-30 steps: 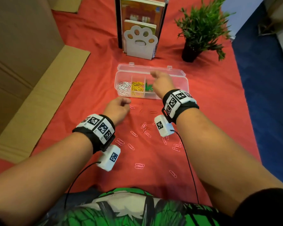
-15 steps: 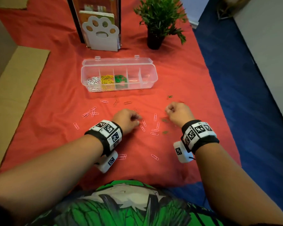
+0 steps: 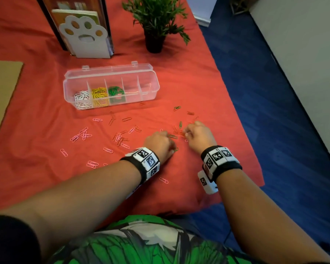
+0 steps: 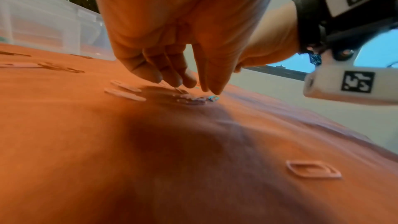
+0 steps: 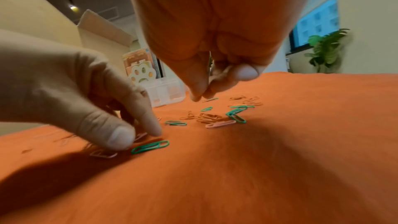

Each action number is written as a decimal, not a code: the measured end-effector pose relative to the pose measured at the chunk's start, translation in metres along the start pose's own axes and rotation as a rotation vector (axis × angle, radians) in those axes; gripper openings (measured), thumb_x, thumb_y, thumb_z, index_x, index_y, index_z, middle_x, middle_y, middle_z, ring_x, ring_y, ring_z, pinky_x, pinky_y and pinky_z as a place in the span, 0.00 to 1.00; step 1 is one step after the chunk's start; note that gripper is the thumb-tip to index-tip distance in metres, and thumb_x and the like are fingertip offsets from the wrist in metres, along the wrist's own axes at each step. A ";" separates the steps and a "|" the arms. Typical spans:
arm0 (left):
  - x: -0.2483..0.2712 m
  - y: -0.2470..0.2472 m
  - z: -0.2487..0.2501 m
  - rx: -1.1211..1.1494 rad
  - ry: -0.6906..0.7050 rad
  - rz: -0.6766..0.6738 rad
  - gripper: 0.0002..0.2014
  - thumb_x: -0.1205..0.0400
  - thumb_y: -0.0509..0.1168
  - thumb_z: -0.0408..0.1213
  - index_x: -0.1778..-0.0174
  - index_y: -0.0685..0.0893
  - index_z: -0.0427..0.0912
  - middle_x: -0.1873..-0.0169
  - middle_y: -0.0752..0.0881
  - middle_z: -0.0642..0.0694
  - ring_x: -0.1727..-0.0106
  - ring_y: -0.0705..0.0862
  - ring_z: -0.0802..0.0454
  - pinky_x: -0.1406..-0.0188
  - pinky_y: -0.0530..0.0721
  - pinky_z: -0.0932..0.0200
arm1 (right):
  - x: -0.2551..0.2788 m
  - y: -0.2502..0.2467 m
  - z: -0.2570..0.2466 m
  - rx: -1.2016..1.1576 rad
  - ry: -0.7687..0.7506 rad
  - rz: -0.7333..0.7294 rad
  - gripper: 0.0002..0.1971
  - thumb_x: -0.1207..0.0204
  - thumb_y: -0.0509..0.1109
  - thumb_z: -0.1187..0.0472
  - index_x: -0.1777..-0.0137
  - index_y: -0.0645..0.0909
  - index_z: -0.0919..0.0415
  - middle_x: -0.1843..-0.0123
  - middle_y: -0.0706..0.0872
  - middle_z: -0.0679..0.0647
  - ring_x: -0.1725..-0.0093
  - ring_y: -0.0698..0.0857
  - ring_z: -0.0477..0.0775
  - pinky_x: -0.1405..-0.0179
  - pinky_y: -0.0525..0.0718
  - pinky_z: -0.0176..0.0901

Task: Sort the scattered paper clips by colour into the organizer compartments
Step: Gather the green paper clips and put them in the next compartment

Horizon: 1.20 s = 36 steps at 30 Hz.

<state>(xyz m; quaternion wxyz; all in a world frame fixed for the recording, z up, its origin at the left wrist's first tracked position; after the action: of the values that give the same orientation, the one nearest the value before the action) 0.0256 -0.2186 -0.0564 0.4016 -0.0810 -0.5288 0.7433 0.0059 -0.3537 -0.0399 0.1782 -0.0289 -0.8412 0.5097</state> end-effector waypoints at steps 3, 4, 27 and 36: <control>0.000 0.006 0.004 -0.086 0.051 0.014 0.14 0.22 0.63 0.47 0.42 0.84 0.53 0.46 0.79 0.45 0.39 0.78 0.42 0.45 0.78 0.49 | -0.009 -0.009 0.004 0.006 0.023 0.042 0.11 0.28 0.62 0.70 0.53 0.85 0.62 0.48 0.80 0.64 0.49 0.83 0.65 0.47 0.82 0.50; 0.000 0.006 0.005 -0.120 0.077 0.016 0.13 0.22 0.63 0.46 0.43 0.84 0.51 0.47 0.79 0.45 0.40 0.78 0.42 0.45 0.78 0.49 | -0.012 -0.013 0.009 0.017 0.058 0.064 0.12 0.28 0.61 0.70 0.52 0.85 0.62 0.48 0.81 0.64 0.49 0.83 0.66 0.47 0.82 0.51; -0.009 -0.031 -0.029 1.570 -0.559 0.034 0.14 0.27 0.46 0.23 0.70 0.73 0.41 0.72 0.73 0.45 0.72 0.76 0.51 0.80 0.79 0.67 | -0.034 -0.014 0.026 -0.136 0.119 0.089 0.13 0.29 0.60 0.73 0.51 0.84 0.64 0.49 0.86 0.65 0.49 0.85 0.63 0.47 0.78 0.42; -0.032 -0.022 -0.028 0.653 -0.300 0.130 0.09 0.23 0.68 0.46 0.63 0.85 0.45 0.65 0.88 0.42 0.64 0.85 0.46 0.58 0.83 0.56 | -0.028 0.010 0.013 0.033 -0.155 -0.087 0.12 0.31 0.66 0.72 0.49 0.84 0.61 0.50 0.76 0.64 0.50 0.80 0.59 0.46 0.79 0.46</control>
<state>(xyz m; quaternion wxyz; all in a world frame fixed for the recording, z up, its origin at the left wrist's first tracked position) 0.0736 -0.2178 -0.0593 0.2763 0.1283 -0.3104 0.9005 0.0271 -0.3662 -0.0613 0.1349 0.0500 -0.8443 0.5162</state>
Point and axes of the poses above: each hand's wrist, its own x-axis away from the middle knuckle, its own y-axis out of the palm, z = x × y, the point moved 5 cm from there along -x, towards the middle knuckle
